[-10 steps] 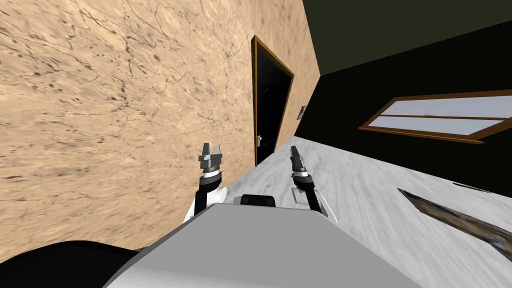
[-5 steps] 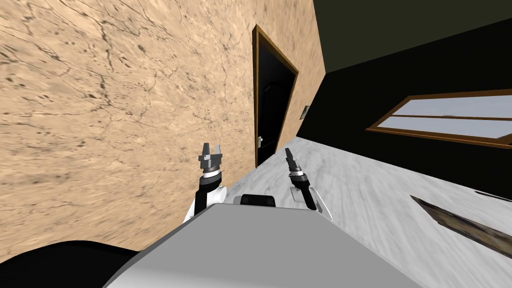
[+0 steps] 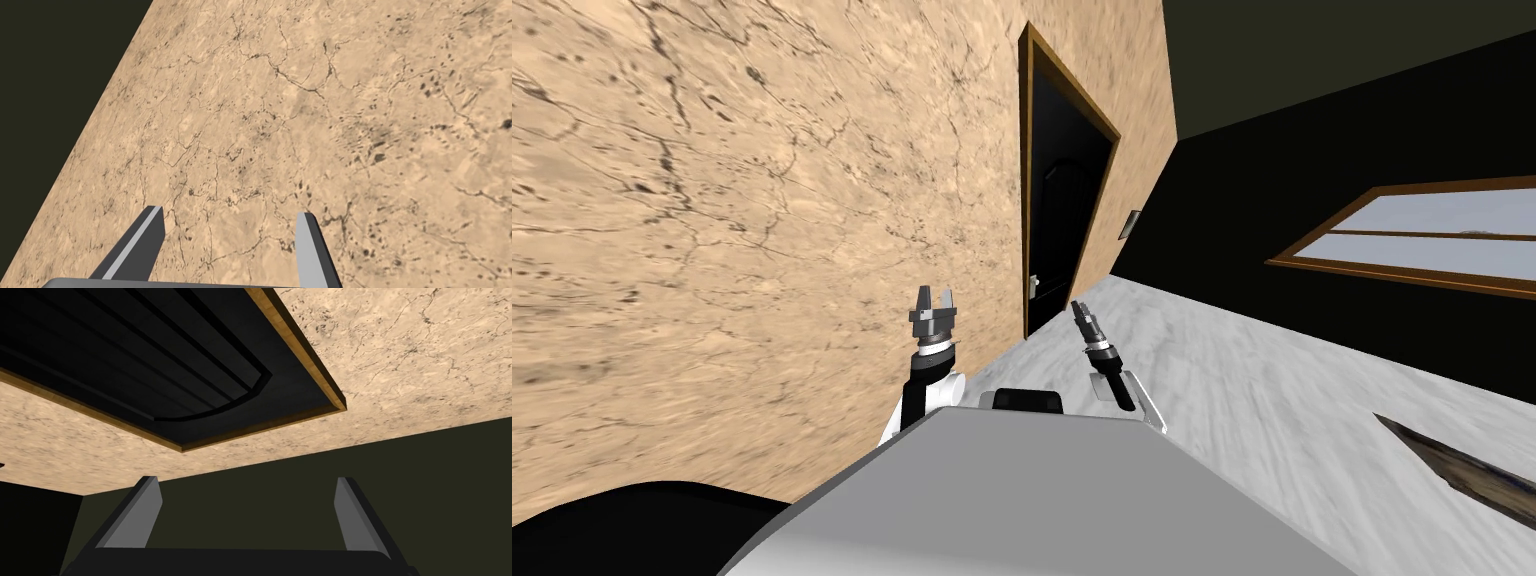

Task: Pull the door open

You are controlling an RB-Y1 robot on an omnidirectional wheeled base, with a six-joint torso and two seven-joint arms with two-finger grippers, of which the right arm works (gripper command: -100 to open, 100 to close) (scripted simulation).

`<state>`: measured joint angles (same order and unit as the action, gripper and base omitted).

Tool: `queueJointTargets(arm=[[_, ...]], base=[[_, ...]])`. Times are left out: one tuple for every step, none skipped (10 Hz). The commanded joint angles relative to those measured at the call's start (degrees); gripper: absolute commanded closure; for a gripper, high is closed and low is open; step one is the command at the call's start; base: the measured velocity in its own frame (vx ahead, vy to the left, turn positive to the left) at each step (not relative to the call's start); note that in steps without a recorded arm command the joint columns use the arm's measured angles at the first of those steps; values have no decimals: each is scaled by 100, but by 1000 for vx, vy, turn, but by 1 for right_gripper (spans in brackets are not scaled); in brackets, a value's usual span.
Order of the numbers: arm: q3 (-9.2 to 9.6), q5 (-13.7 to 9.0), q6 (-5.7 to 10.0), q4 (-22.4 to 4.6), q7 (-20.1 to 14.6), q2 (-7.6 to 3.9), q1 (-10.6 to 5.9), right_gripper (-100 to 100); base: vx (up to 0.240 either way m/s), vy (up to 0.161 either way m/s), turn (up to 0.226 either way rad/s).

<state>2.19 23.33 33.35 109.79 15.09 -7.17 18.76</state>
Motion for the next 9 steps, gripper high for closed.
queueJointTargets(arm=[[-14, 147, 28, -202, 74, -52, -101, -100], [-14, 240, 45, -321, 123, -76, -156, -100], [-15, 333, 61, -440, 171, -101, -211, -100], [-15, 426, 78, -558, 220, -125, -267, -100], [-16, 519, 95, -677, 268, -148, -322, -100], [-16, 612, 112, -796, 317, -172, -377, -100], [-17, 705, 128, -915, 365, -195, -433, -100], [-17, 798, 145, -1033, 414, -218, -488, -100], [-18, 890, 162, -1150, 461, -241, -542, -100]], base=[[84, -24, 55], [97, -31, 43], [106, -27, 45], [97, -24, 55], [106, -25, 49], [98, -18, 51], [94, -22, 55], [89, -33, 48], [100, -16, 43]])
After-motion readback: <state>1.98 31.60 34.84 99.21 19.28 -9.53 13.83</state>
